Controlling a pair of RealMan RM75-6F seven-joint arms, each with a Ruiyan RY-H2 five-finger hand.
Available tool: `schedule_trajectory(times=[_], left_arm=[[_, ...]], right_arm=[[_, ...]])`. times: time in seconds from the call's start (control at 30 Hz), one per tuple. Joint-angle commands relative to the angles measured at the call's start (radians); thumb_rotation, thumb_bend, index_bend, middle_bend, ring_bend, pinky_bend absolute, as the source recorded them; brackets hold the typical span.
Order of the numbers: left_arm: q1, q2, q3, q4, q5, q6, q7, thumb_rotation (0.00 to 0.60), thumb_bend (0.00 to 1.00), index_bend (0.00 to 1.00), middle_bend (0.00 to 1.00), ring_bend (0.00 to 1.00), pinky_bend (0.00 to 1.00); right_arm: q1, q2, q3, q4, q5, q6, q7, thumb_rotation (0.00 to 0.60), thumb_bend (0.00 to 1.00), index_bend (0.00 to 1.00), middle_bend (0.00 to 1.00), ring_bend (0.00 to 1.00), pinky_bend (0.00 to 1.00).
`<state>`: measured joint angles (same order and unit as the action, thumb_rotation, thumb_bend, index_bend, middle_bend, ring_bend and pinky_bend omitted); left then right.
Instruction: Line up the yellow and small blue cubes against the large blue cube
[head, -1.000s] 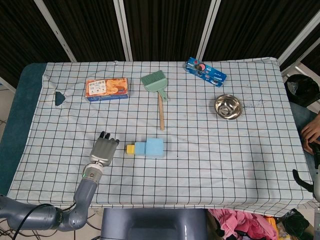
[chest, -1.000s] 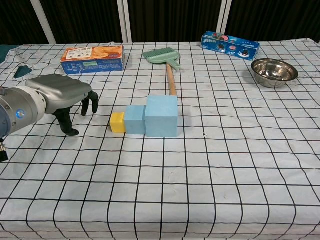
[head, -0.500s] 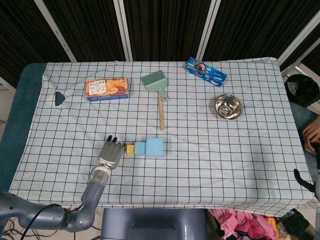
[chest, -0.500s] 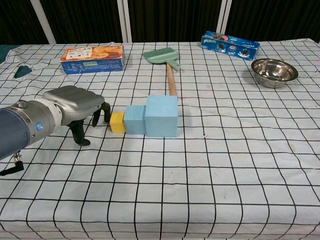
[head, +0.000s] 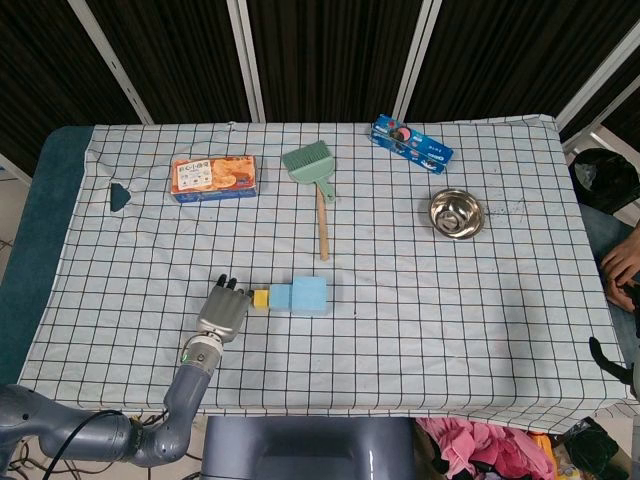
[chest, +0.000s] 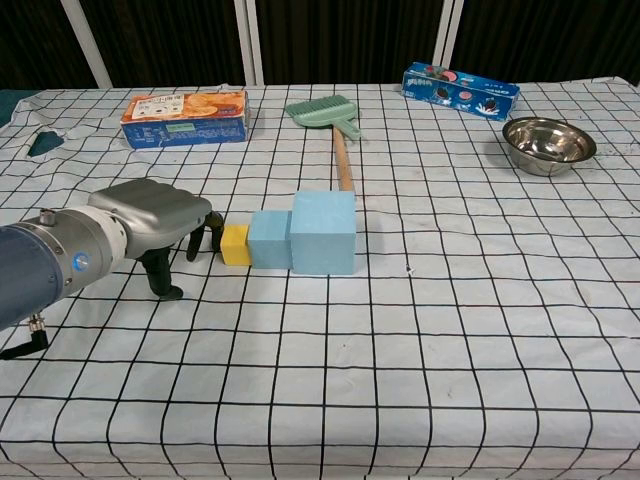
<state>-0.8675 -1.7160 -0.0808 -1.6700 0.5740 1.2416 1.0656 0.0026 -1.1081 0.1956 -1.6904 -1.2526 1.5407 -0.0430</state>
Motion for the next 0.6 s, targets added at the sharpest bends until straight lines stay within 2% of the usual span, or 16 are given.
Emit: schedule_trajectory(times=[0.03,0.4,0.6], left_arm=[[-0.001,-0.003,-0.002,0.002,0.0,-0.004,-0.003,0.6,0.24,0.28,0.41,0.15,0.13],[-0.006,-0.021,-0.003,0.011,0.004,-0.004,-0.002,0.6,0.24,0.28,0.41,0.15,0.13],[0.003,0.006,-0.003,-0.028,0.015,0.069,0.03,0.6,0.24,0.27,0.41,0.15,0.13]], right_arm=[[0.0,0.0,0.0,0.0,0.0,0.0,-0.001,0.6,0.24,0.12,0.11,0.26,0.17],[-0.002,0.002,0.0,0.002,-0.001,0.001,0.004,0.6,0.24,0.12,0.11,0.26,0.17],[-0.002,0.002,-0.002,0.002,-0.005,0.0,0.005,0.6,0.24,0.12,0.11,0.26,0.17]])
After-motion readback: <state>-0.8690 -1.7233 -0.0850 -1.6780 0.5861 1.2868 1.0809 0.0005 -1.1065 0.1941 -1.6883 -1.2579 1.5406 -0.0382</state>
